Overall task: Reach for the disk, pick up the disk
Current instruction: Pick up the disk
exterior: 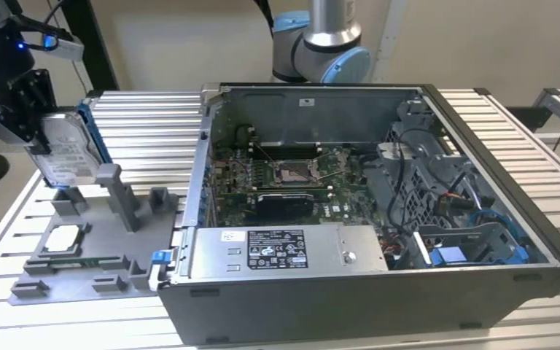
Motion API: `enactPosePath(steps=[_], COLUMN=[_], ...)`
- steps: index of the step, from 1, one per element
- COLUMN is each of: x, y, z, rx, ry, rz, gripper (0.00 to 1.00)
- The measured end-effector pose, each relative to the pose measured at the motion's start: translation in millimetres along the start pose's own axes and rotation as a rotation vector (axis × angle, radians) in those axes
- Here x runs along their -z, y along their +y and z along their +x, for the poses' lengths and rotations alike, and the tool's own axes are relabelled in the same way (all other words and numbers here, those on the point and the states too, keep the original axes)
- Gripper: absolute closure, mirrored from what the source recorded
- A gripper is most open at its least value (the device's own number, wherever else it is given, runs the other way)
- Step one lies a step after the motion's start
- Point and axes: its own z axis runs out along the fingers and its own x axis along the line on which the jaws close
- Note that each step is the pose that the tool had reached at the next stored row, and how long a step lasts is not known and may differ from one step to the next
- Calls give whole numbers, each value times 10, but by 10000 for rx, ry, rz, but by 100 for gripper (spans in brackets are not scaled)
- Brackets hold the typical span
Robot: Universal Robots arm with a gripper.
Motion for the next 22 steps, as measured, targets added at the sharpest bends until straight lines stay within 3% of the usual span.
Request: enactPosePath(steps=[22], x=[506], y=[5], z=[1], rx=[0], ry=[0], rz=[1], gripper=[100])
